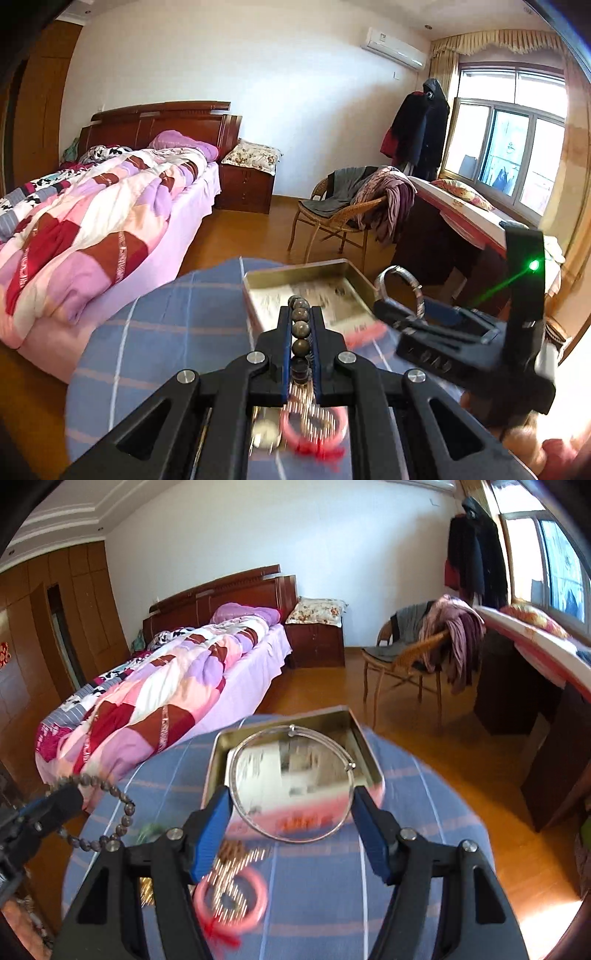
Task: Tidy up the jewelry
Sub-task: 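Carry both items over the pink tin and open both tools to drop them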
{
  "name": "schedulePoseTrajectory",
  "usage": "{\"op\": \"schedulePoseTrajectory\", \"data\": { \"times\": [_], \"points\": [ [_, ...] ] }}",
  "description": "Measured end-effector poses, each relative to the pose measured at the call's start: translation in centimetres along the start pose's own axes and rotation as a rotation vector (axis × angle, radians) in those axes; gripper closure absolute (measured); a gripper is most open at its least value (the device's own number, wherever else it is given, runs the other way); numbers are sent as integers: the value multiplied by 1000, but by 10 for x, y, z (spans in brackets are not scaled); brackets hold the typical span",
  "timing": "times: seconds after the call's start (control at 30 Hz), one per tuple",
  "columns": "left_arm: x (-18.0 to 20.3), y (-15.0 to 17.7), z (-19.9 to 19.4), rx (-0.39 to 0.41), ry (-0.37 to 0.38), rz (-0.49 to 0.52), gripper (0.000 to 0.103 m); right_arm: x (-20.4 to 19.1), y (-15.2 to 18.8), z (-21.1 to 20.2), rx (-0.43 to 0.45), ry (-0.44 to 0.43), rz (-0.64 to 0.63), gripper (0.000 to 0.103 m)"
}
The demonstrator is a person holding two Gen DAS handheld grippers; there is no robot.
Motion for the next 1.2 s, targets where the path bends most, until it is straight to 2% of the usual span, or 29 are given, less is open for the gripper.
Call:
{"op": "schedulePoseTrajectory", "data": {
  "times": [0.1, 0.23, 0.43, 0.67, 0.73, 0.87, 0.93, 0.97, 1.0, 1.03, 1.07, 1.13, 1.2],
  "points": [
    [-4, -8, 35, -11, -12, 8, 95, 3, -13, 32, -7, 15, 19, 34],
    [-10, -2, 88, -84, 9, -19, 95, 16, -16, 73, -45, 33, 63, 34],
    [-7, 9, 137, -149, 14, 14, 95, 26, -14, 104, -82, 43, 82, 34],
    [-9, 19, 163, -196, 27, -2, 95, 34, -13, 119, -105, 47, 91, 31],
    [-10, 20, 166, -209, 19, -17, 95, 37, -16, 118, -98, 50, 101, 25],
    [-9, 18, 160, -229, 33, -32, 95, 35, -23, 107, -60, 39, 103, 18],
    [-6, 15, 153, -232, 24, -11, 89, 30, -25, 98, -44, 36, 87, 11],
    [-4, 14, 147, -231, 17, 0, 77, 26, -25, 91, -32, 34, 75, 11],
    [-3, 14, 142, -230, 5, 9, 56, 24, -25, 87, -25, 32, 68, 11],
    [-2, 14, 135, -224, -15, 19, 44, 21, -24, 83, -20, 30, 60, 11],
    [-1, 15, 126, -206, -41, 26, 25, 17, -24, 77, -15, 29, 51, 11],
    [0, 15, 105, -158, -76, 43, 22, 13, -22, 64, -3, 36, 39, 11],
    [1, 16, 91, -156, -83, 57, 22, 8, -19, 50, 4, 29, 27, 11]
  ]
}}
Point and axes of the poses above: each gripper's, at about its wrist camera, not at the fingertips, and z roughly the way its jaws point, x to its right, y to its underside, the point moved 3 cm from there along z, roughly the way its jaws point, and after that the axes turned 15 degrees about z, right-handed, at the moved point
